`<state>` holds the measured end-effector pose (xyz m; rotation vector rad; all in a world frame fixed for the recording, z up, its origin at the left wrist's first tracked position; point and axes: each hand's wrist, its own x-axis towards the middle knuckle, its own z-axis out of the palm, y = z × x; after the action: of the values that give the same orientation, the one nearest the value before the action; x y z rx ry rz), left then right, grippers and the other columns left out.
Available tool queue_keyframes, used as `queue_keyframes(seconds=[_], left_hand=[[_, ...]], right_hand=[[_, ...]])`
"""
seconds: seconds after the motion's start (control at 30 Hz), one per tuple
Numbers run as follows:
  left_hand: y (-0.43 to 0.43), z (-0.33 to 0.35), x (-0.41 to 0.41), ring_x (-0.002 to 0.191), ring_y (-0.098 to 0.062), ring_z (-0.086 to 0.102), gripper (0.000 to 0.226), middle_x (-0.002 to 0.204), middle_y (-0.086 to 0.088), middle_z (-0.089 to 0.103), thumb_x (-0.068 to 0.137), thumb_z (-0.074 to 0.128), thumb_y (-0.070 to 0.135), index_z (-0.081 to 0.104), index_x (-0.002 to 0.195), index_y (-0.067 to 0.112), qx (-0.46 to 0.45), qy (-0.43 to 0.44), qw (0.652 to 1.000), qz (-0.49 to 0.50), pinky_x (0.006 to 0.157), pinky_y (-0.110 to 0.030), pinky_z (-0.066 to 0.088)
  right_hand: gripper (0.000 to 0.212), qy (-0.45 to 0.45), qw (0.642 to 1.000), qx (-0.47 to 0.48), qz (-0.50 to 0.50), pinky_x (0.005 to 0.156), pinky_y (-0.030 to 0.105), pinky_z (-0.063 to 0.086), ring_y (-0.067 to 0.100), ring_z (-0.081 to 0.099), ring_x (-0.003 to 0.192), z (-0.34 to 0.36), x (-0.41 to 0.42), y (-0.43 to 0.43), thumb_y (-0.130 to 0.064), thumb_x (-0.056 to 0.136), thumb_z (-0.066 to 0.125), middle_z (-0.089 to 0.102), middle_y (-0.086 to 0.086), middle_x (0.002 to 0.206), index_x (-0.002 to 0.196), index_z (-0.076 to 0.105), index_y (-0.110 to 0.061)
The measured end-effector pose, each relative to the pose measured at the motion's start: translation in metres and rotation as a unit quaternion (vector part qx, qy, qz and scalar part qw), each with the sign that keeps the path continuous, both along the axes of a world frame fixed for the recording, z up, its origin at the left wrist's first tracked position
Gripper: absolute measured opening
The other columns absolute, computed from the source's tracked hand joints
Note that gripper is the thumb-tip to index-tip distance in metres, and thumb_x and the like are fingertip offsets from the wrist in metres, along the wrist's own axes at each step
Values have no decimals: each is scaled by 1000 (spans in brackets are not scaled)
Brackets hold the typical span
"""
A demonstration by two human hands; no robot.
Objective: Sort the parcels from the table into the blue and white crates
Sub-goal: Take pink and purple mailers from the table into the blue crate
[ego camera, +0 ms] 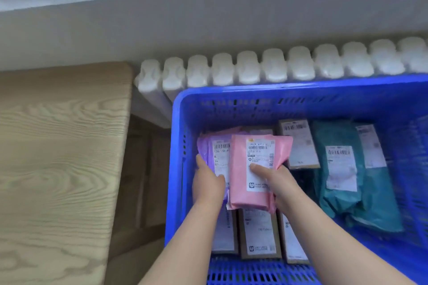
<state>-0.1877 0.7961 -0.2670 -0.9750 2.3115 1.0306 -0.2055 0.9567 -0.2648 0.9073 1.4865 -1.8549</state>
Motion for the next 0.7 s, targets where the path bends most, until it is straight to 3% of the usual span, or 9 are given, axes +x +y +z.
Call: queue_keyframes(seconds=[0.1,0.2,0.27,0.37,0.4,0.5,0.7], left_hand=[[-1,-24,-14,125,-35,51,72,152,-11,31,96,54,9,14,156,16,-58,17,996,-60,96,-45,48],[-2,-40,-19,128,-32,45,69,154,-8,19,93,50,2,19,153,17,-131,32,979,-150,95,-48,49],[-4,-47,-16,141,-28,30,68,160,-6,10,95,48,3,18,155,17,-155,20,965,-209,104,-45,45],[-8,-52,-12,151,-21,10,64,165,-4,4,100,45,9,17,157,15,-150,-16,955,-257,111,-42,36],[-9,-53,-11,152,-19,6,64,166,-2,1,101,43,9,15,158,15,-147,-24,952,-266,113,-42,34],[-11,-61,-10,154,-17,0,69,167,0,-9,101,41,7,6,160,16,-134,-57,948,-284,116,-40,30],[-13,-77,-16,154,-19,-6,74,165,-2,-18,99,38,0,-4,159,13,-112,-100,944,-293,121,-34,21]], right_hand=[[33,3,1000,8,6,86,58,56,34,73,94,-34,-18,-10,-8,89,70,75,13,105,121,62,-7],[20,-5,1000,18,7,87,60,55,36,73,90,-56,-29,-18,-9,89,71,76,14,98,108,64,-9],[19,-11,1000,24,7,81,54,59,34,73,89,-66,-33,-23,-8,90,69,75,15,100,108,64,-9],[23,12,997,71,31,54,30,58,28,70,73,-77,-35,-29,-10,93,66,72,17,106,115,61,-7],[26,22,994,95,42,55,30,58,26,70,73,-80,-35,-30,-11,92,66,71,16,108,118,60,-7],[32,19,985,157,74,86,48,58,29,70,93,-85,-38,-36,-16,88,71,71,11,110,119,62,-11],[32,37,961,232,144,90,46,55,31,66,99,-90,-46,-46,-21,88,69,70,9,110,118,63,-10]])
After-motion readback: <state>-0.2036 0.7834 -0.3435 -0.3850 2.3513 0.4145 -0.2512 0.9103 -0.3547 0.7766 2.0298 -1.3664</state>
